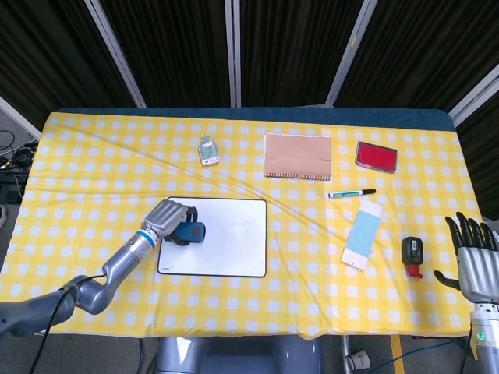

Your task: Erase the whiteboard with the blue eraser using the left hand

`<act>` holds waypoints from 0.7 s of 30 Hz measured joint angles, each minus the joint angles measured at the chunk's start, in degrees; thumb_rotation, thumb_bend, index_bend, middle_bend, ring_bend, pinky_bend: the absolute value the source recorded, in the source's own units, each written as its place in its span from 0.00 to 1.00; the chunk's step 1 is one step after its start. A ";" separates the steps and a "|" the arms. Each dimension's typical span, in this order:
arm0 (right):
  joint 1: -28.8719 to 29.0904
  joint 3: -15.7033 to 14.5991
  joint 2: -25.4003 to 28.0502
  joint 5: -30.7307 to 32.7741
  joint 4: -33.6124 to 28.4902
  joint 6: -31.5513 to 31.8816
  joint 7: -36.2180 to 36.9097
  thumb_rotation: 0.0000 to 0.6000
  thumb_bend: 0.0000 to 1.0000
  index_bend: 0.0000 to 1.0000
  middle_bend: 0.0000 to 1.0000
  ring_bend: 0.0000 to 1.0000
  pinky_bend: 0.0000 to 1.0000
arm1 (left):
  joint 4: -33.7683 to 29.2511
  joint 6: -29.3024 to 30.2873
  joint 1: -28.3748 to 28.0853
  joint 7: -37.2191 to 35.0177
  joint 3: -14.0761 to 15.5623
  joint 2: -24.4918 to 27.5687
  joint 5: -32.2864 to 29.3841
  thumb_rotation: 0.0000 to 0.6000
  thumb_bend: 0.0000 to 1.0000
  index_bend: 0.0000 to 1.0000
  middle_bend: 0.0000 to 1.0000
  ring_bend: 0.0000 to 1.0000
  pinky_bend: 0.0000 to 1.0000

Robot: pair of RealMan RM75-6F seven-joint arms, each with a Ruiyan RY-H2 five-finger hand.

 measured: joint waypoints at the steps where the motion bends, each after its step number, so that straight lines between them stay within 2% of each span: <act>1: 0.00 0.00 0.01 -0.07 -0.07 0.06 -0.04 1.00 0.00 0.00 0.00 0.00 0.00 | -0.05 0.20 0.16 -0.19 -0.18 0.66 -0.14 1.00 0.21 0.63 0.48 0.53 0.56; 7: 0.06 -0.15 -0.01 -0.65 -0.79 0.36 -0.71 1.00 0.00 0.00 0.00 0.00 0.00 | -1.98 2.05 1.65 -1.48 -0.78 6.73 -0.27 1.00 0.21 0.63 0.48 0.53 0.56; 11: 0.17 -0.22 -0.04 -0.96 -1.19 0.43 -1.17 1.00 0.00 0.00 0.00 0.00 0.00 | -3.03 2.67 3.50 -2.35 0.13 10.89 -0.02 1.00 0.21 0.62 0.48 0.53 0.56; 18: 0.33 -0.24 -0.08 -1.07 -1.54 0.39 -1.63 1.00 0.00 0.00 0.00 0.00 0.00 | 0.47 2.70 5.99 -5.72 2.52 11.30 1.00 1.00 0.19 0.61 0.47 0.53 0.55; 19: 0.33 -0.24 -0.08 -1.09 -1.60 0.43 -1.68 1.00 0.00 0.00 0.00 0.00 0.00 | 1.16 2.79 6.25 -6.29 2.80 11.08 1.34 1.00 0.14 0.58 0.43 0.50 0.53; 21: 0.33 -0.24 -0.03 -1.10 -1.75 0.45 -1.75 1.00 0.00 0.00 0.00 0.00 0.00 | 2.50 2.75 6.70 -7.50 3.49 10.68 2.08 1.00 0.04 0.35 0.24 0.30 0.38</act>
